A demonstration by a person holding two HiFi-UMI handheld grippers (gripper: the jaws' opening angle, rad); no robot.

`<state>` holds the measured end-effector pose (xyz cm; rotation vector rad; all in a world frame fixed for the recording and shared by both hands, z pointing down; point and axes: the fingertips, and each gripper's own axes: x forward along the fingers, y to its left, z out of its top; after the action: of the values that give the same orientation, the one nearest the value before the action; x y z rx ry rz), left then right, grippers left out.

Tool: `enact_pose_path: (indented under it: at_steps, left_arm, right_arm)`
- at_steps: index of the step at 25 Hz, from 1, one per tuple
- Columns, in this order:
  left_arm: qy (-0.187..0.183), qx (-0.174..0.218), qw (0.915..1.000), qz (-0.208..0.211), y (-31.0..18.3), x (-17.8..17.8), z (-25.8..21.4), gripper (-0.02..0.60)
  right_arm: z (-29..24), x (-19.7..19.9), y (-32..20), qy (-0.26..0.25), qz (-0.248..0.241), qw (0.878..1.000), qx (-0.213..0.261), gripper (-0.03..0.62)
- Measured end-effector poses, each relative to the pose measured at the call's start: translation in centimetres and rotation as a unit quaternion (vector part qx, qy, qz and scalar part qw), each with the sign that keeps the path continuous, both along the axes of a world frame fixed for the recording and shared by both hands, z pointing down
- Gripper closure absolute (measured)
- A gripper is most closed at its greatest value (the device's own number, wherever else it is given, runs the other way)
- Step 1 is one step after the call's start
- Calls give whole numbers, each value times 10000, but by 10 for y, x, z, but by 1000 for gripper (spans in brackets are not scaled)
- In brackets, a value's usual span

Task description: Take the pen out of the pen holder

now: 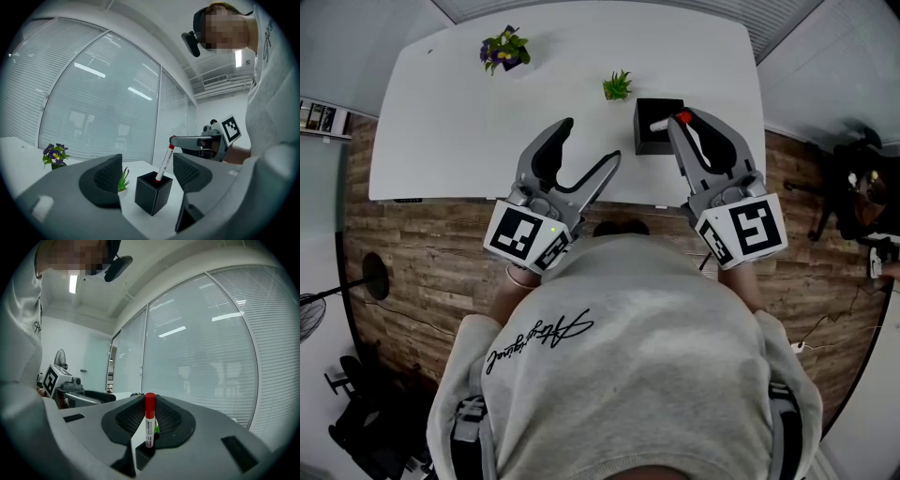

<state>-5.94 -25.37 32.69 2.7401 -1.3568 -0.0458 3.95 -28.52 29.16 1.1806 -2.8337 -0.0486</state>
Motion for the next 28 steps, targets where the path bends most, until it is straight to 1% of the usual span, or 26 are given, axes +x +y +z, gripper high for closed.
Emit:
enact_pose_path:
  at_steps: [11, 23, 28]
  left_arm:
    - [58, 95, 9999, 22, -3, 5, -5, 256]
    - [84, 56, 9999, 26, -9, 7, -4, 256]
    - [85, 93, 9999, 5, -11, 7, -6, 273]
  right_arm:
    - [-8, 4, 1, -59, 24, 9999, 80, 531]
    - [-9, 8, -3, -95, 56, 9999, 102, 531]
    - [-8, 10, -4, -76, 77, 9999, 80, 531]
